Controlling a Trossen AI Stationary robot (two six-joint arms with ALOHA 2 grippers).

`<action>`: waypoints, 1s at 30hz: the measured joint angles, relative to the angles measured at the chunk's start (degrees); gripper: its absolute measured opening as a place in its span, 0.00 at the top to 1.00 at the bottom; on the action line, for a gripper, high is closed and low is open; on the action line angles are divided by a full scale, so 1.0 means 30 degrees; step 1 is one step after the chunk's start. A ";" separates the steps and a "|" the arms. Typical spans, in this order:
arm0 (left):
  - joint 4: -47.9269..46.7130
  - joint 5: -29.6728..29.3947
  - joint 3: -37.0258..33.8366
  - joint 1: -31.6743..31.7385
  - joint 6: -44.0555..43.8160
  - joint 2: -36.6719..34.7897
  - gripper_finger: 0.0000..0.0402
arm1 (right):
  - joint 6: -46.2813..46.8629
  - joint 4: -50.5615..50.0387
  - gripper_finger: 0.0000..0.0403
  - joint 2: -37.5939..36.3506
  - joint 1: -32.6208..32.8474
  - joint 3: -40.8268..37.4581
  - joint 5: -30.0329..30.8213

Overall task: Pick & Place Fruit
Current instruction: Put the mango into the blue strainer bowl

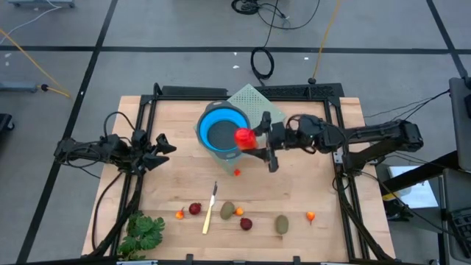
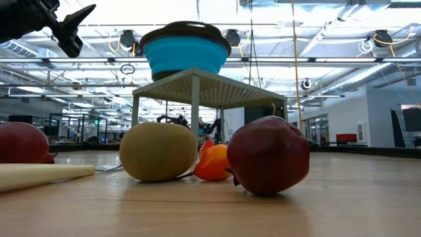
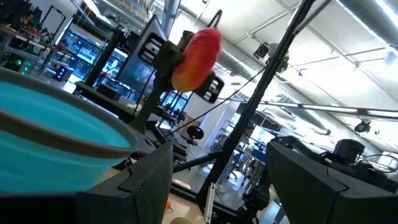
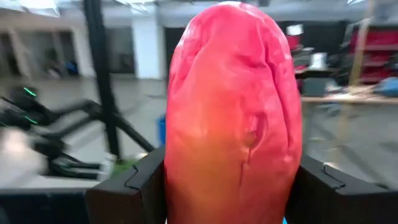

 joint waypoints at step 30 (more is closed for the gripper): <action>-0.0699 -0.0007 0.0000 0.0000 0.1202 0.0000 0.36 | 1.0325 0.7716 0.46 -0.0505 -0.1003 -0.0005 -1.4604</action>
